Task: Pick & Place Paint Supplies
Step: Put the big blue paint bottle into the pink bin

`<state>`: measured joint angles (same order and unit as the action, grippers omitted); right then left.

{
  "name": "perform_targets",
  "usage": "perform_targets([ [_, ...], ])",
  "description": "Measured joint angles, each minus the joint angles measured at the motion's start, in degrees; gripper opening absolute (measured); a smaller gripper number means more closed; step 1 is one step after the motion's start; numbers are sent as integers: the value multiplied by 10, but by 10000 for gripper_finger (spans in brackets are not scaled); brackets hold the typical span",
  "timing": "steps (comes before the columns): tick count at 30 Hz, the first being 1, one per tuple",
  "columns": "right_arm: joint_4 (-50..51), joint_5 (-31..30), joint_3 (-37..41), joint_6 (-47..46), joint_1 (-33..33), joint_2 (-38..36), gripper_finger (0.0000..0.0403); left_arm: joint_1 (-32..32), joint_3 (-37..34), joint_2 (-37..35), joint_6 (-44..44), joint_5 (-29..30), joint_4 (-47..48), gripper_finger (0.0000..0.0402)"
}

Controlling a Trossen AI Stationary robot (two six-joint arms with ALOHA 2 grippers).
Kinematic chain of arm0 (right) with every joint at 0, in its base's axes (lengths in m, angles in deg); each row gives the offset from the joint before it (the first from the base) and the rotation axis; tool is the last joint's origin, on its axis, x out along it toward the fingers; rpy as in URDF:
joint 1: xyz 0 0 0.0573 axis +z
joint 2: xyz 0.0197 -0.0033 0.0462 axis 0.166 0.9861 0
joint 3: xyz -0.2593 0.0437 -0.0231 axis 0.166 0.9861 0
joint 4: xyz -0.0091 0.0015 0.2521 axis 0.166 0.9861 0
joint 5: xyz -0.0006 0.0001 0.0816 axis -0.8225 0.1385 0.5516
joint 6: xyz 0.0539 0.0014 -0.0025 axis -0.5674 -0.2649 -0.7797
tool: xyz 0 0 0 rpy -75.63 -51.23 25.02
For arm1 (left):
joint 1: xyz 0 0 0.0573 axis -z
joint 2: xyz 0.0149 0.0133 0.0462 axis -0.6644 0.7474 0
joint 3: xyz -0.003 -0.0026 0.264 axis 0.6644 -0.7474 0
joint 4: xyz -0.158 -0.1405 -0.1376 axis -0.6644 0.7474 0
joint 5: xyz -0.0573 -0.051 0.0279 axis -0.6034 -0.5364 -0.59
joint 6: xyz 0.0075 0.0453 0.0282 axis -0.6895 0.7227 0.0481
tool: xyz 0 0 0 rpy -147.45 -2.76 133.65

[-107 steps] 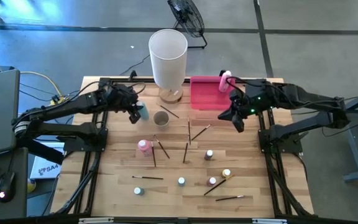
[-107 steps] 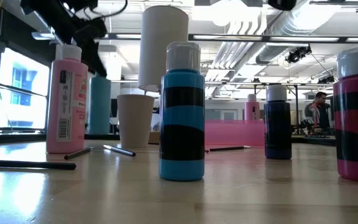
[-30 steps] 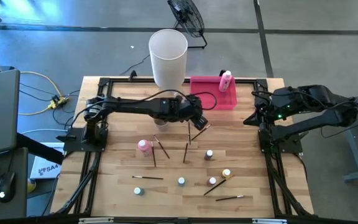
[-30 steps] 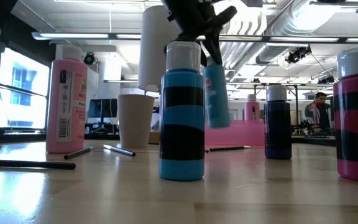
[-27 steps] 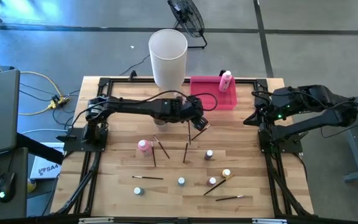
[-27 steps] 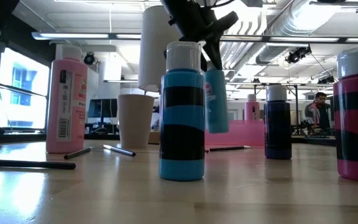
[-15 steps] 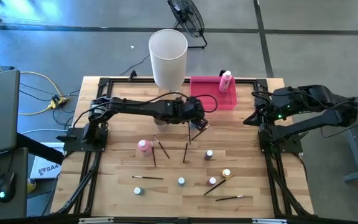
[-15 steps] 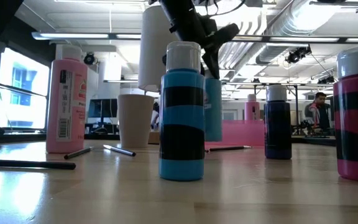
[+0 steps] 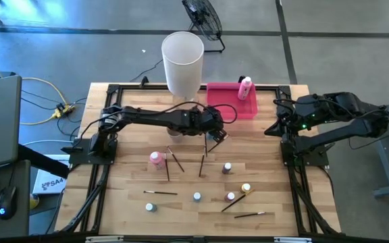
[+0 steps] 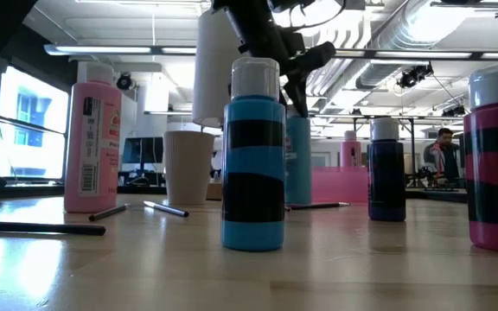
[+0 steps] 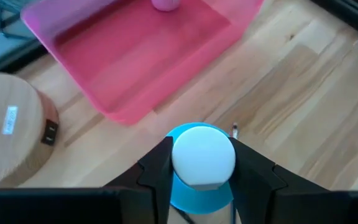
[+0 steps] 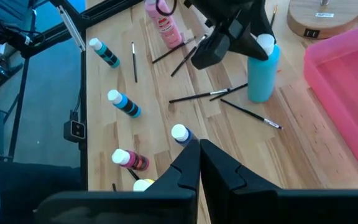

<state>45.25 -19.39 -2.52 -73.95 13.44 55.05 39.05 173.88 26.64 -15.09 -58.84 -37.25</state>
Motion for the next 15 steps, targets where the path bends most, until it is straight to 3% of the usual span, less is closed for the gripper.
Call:
perform_targets([
  [15,0,0,0,-1,0,0,4,0,1,3,0,-16,-5,125],
])
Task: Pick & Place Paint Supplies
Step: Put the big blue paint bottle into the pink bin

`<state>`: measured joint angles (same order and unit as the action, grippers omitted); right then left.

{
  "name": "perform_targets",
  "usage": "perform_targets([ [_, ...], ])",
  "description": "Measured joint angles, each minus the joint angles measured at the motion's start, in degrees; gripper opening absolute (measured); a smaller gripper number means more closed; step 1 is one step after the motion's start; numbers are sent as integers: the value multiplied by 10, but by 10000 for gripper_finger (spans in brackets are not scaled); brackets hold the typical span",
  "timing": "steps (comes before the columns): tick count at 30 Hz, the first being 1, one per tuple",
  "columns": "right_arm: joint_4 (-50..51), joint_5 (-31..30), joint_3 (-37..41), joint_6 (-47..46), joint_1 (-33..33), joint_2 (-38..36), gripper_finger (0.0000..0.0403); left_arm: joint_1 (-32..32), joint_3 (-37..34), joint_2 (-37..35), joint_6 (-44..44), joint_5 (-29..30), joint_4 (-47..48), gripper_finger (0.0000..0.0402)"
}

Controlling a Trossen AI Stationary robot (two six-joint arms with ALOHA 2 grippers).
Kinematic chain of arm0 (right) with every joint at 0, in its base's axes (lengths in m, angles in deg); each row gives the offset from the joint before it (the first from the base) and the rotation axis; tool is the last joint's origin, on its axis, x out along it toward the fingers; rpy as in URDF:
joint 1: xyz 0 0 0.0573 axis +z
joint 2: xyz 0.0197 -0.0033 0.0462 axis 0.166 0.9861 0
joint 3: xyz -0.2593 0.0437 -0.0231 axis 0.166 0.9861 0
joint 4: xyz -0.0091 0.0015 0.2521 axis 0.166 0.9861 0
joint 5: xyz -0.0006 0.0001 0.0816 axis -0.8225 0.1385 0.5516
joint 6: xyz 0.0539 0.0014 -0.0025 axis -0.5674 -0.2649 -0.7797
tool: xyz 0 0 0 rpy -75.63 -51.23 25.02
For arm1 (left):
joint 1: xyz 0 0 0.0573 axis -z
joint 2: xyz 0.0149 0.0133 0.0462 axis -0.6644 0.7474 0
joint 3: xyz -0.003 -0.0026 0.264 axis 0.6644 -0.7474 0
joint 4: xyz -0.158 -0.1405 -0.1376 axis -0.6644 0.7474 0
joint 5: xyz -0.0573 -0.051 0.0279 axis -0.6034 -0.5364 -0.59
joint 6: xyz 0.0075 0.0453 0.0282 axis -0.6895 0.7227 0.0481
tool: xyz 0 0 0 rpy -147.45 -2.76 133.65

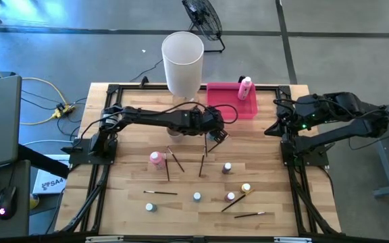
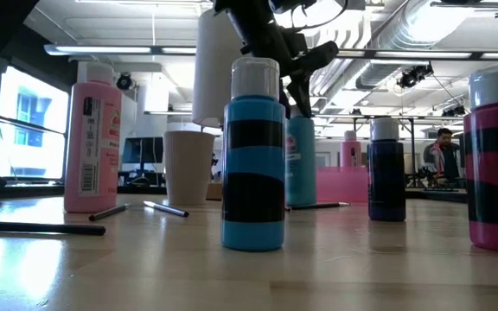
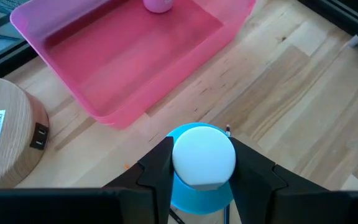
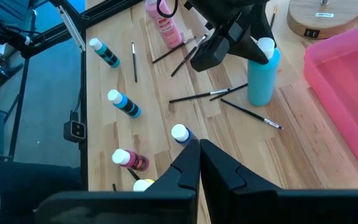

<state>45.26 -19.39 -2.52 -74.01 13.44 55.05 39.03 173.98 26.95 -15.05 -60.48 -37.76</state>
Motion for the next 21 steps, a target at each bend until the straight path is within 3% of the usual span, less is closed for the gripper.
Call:
perform_targets([
  [8,0,2,0,0,0,0,4,0,0,0,0,-1,-3,133],
  [16,0,2,0,0,0,0,4,0,-1,0,10,-32,-17,226],
  [21,0,2,0,0,0,0,4,0,18,-1,37,-33,-5,258],
])
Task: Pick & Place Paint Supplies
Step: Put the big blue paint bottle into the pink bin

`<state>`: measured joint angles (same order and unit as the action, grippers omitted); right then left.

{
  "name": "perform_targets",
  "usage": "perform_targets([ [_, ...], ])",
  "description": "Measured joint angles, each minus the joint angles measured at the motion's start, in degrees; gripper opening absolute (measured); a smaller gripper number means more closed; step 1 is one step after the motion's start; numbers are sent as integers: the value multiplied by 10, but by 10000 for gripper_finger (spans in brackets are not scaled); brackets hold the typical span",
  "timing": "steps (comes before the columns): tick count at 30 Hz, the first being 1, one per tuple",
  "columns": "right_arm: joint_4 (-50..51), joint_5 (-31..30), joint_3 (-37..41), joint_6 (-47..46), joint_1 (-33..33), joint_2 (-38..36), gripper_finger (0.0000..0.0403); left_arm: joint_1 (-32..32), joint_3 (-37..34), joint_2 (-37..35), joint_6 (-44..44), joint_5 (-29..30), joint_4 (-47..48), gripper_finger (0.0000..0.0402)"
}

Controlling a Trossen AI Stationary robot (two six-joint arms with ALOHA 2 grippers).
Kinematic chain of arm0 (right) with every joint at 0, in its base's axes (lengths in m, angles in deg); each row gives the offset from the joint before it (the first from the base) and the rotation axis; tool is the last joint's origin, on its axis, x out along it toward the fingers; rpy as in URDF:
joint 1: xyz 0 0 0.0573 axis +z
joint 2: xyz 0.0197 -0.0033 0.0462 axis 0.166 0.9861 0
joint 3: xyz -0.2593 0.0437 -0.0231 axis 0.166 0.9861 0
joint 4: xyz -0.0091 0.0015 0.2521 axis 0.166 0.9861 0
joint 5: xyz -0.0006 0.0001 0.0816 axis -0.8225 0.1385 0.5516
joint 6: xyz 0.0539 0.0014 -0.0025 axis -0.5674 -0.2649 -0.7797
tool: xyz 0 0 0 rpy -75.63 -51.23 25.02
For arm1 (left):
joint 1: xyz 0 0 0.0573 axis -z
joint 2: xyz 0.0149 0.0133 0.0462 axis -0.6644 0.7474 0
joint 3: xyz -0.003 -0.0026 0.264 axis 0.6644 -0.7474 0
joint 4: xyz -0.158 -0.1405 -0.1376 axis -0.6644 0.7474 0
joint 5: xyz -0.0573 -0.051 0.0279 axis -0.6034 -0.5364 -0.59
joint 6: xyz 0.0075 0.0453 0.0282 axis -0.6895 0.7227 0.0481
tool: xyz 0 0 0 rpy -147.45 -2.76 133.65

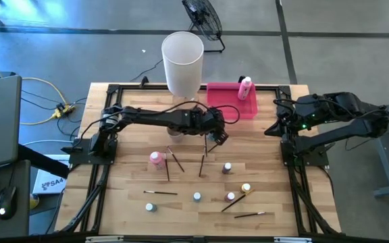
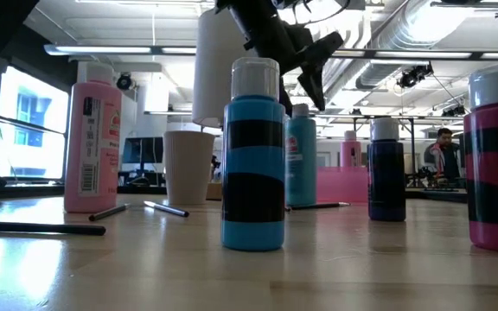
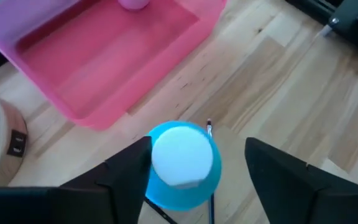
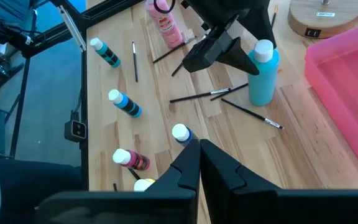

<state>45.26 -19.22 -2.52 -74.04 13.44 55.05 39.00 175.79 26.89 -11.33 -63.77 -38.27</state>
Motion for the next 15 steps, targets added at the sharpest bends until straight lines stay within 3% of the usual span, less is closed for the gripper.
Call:
perform_targets([
  [15,0,0,0,0,0,0,4,0,172,-1,120,-20,109,261],
])
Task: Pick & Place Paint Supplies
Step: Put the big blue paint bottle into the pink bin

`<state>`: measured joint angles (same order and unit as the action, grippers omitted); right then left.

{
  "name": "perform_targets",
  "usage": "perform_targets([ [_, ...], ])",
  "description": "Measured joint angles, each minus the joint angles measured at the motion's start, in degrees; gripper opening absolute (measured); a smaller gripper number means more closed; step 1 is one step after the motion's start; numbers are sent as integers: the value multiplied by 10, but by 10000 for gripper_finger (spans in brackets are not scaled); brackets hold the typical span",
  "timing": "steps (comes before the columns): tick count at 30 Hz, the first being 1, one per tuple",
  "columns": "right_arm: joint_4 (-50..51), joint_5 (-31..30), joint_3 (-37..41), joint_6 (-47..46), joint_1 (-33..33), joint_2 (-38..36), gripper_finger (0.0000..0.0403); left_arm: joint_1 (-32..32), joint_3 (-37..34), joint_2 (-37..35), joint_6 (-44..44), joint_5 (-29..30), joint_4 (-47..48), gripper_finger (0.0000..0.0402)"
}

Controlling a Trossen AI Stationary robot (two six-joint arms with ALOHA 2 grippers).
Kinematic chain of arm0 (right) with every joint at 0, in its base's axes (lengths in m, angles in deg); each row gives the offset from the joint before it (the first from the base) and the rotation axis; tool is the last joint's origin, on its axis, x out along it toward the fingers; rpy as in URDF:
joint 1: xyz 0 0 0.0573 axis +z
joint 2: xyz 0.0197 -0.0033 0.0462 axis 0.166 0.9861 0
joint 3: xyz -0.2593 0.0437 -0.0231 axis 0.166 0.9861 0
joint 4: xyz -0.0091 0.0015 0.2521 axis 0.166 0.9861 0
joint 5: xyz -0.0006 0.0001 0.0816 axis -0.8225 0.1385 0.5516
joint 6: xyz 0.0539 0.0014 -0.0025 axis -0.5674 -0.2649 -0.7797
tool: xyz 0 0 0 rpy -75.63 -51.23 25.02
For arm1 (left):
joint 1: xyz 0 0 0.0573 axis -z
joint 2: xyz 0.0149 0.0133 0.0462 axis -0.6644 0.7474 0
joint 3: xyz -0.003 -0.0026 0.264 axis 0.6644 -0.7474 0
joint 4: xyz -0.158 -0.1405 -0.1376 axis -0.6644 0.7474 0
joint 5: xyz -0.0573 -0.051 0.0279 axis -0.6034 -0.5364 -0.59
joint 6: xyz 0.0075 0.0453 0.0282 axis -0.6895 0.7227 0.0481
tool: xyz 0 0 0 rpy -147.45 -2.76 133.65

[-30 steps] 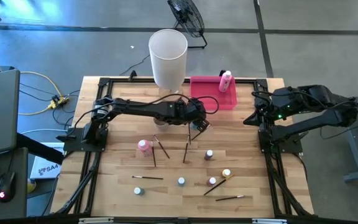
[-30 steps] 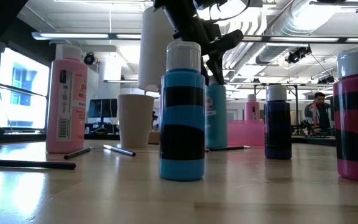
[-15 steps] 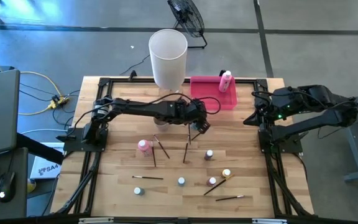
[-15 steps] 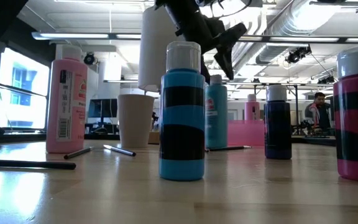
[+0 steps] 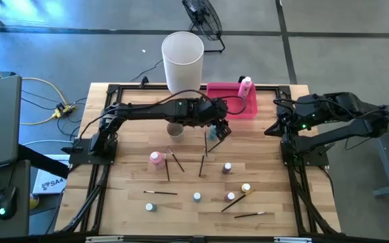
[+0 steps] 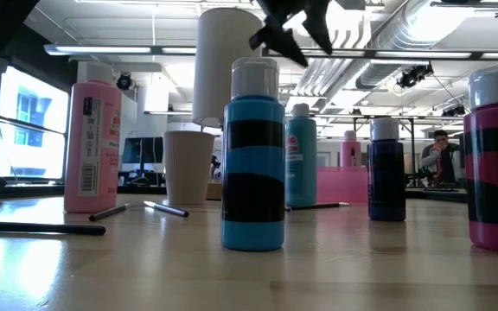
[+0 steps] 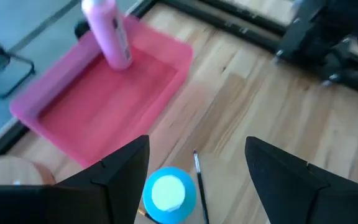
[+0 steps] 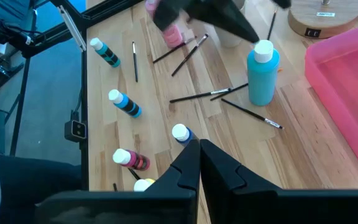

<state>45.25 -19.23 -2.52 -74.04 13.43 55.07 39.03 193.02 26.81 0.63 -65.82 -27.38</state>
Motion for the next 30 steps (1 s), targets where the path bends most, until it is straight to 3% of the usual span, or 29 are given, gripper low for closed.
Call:
perform_targets([
  [6,-13,0,0,0,0,0,4,2,41,-3,36,2,27,262],
  [14,-33,0,0,0,0,0,4,39,42,-47,100,155,61,262],
  [17,-42,0,0,0,0,0,4,51,42,-63,120,188,68,262],
  [24,-68,1,0,0,0,0,4,53,40,-90,134,190,86,262],
  [30,-68,0,0,0,0,0,4,62,2,-104,168,181,28,261],
])
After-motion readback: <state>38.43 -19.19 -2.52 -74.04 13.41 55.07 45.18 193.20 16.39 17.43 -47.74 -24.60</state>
